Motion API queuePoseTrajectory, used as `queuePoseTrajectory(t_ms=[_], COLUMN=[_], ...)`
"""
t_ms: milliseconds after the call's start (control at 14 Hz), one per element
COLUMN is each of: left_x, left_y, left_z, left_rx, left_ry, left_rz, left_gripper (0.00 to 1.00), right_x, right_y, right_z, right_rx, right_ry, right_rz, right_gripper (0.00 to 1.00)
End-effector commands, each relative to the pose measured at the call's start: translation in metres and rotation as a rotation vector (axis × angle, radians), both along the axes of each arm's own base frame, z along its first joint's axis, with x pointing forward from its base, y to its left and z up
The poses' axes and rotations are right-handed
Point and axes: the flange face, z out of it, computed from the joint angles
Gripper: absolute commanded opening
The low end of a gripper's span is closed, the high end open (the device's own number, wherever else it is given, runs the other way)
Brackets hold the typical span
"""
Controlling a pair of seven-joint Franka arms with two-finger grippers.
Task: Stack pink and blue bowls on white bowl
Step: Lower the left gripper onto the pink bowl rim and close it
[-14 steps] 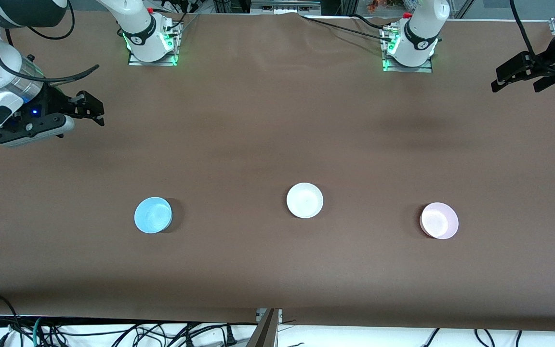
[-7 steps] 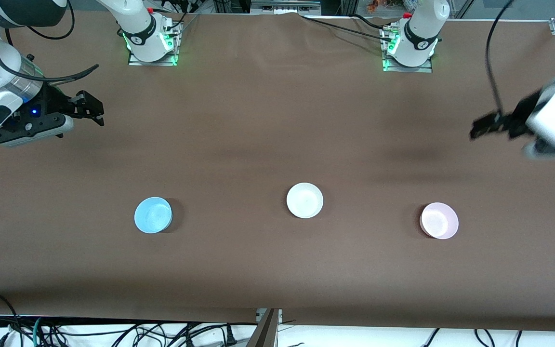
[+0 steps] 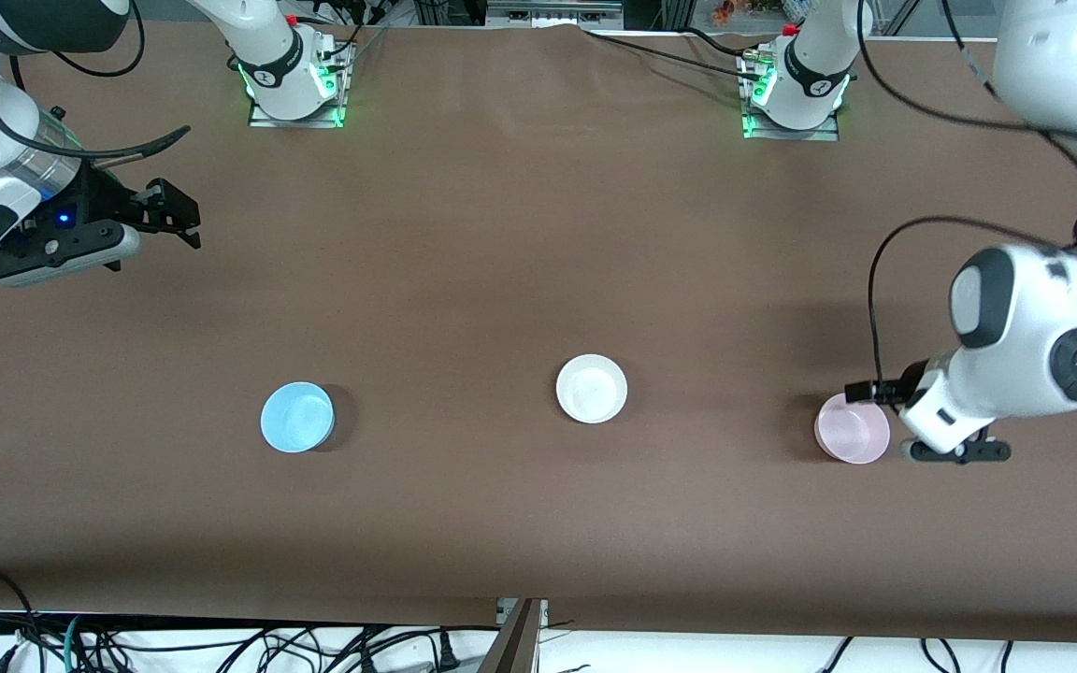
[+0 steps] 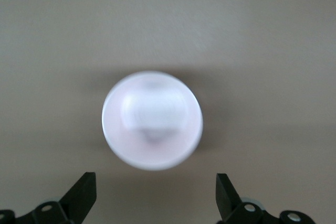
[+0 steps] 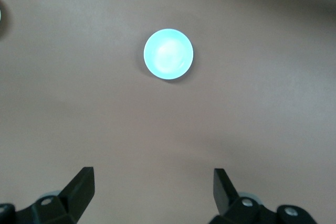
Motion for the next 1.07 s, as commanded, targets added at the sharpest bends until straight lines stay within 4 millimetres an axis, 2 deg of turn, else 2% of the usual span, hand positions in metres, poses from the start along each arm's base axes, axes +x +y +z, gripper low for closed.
queuePoseTrajectory(t_ms=[0, 357, 429, 500, 714, 1000], left_x=[0.016, 0.016, 0.017, 0.018, 0.016, 0.014], left_y=[0.024, 0.031, 0.032, 0.033, 0.042, 0.062], left_z=[-0.018, -0.073, -0.086, -0.097, -0.102, -0.105], left_rx=[0.006, 0.002, 0.001, -0.001, -0.002, -0.008], left_ry=[-0.046, -0.041, -0.056, -0.065, -0.063, -0.063], left_rz=[-0.052, -0.056, -0.054, -0.052, -0.064, -0.124], left_gripper=[1.00, 1.00, 1.00, 1.00, 1.00, 1.00], right_x=[0.003, 0.016, 0.018, 0.019, 0.016, 0.013], right_y=[-0.003, -0.006, -0.008, -0.008, -0.023, -0.026], right_z=[0.005, -0.005, 0.002, 0.000, -0.004, -0.010], right_rx=[0.006, 0.007, 0.011, 0.011, 0.005, 0.004], right_ry=[-0.030, -0.056, -0.071, -0.062, -0.016, 0.027], right_rz=[-0.009, -0.003, -0.008, -0.019, -0.042, -0.040], right_gripper=[1.00, 1.00, 1.00, 1.00, 1.00, 1.00])
